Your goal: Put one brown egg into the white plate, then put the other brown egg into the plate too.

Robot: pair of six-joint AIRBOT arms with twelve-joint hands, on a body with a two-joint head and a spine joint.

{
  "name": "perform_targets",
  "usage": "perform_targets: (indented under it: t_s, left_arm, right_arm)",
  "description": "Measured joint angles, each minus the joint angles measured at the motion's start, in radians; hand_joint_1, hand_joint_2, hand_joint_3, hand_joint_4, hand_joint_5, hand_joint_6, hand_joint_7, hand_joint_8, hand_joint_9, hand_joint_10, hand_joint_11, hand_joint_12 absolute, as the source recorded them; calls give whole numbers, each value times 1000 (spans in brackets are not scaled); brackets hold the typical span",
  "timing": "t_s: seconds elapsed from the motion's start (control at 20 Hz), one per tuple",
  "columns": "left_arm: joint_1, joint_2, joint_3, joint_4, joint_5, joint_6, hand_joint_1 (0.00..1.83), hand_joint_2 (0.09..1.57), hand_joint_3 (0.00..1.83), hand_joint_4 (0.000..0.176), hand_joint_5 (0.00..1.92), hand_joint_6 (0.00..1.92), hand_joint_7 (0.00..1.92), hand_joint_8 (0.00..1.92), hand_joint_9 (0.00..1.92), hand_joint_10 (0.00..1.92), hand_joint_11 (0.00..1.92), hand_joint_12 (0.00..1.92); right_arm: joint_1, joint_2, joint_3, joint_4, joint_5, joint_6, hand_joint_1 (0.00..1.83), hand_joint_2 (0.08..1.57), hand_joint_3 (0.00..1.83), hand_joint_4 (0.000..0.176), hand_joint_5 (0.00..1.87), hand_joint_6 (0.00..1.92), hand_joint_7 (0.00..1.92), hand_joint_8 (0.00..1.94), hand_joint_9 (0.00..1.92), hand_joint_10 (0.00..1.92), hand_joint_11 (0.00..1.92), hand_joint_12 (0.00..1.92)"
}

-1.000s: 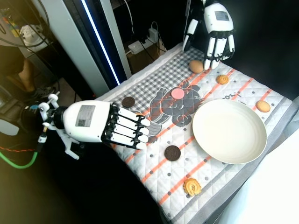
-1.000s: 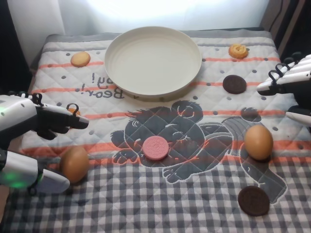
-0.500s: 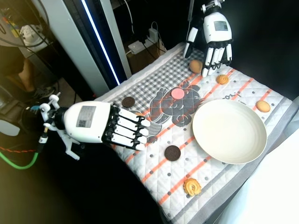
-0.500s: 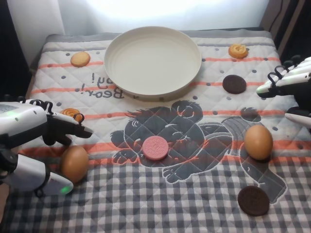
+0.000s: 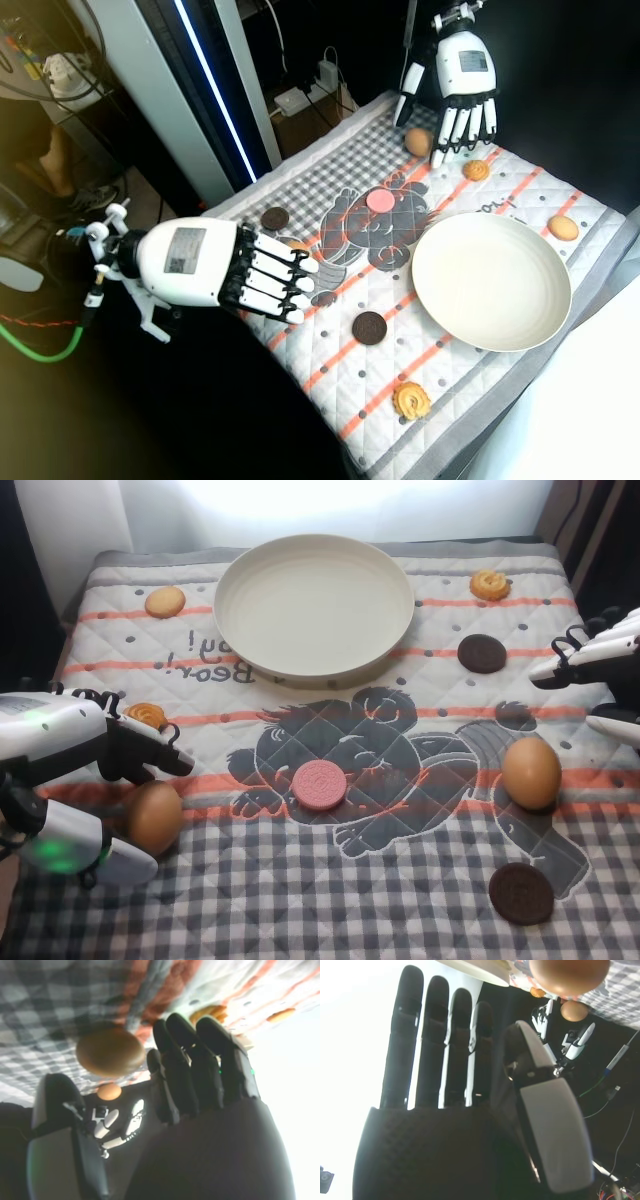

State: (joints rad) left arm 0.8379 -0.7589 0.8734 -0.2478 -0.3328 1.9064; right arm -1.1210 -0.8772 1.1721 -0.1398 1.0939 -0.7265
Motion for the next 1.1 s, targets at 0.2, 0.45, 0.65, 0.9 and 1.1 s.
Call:
perform_targets:
  t_s: [0.2, 0.45, 0.65, 0.9, 1.1]
  left_arm:
    - [0, 0, 0, -4, -4, 0, 868, 927, 0, 43, 893, 5, 641, 631, 370, 1410, 157, 1776]
    - [-2, -10, 5, -26, -17, 0, 1040, 1025, 5, 138, 1107, 555, 625, 889, 445, 1367, 265, 1661]
    - [-2, -12, 11, -51, -37, 1, 1066, 1073, 0, 115, 1057, 846, 712, 818, 552, 1239, 411, 1458]
    - [-7, -25, 18, -57, -64, 1, 1126, 1073, 1, 0, 1069, 824, 776, 764, 610, 1236, 511, 1469]
    - [-24, -32, 18, -61, -91, 0, 1238, 1148, 0, 0, 1077, 594, 795, 1434, 622, 1340, 555, 1534]
  right_arm:
    - [0, 0, 0, 0, 0, 0, 701, 1403, 1, 0, 759, 0, 888, 0, 989, 0, 685, 742]
    - [0, 0, 0, 0, 0, 0, 847, 1363, 1, 41, 556, 1608, 932, 2, 1086, 13, 728, 980]
    - [-5, 0, 0, 1, 0, 0, 859, 1355, 1, 37, 569, 1592, 1012, 6, 1108, 489, 817, 1437]
    - [-5, -2, 0, 1, 0, 0, 858, 1349, 0, 48, 577, 1579, 1016, 0, 901, 973, 801, 1479]
    - [-6, -2, 0, 1, 0, 0, 762, 1395, 0, 0, 772, 16, 984, 0, 973, 660, 788, 1351]
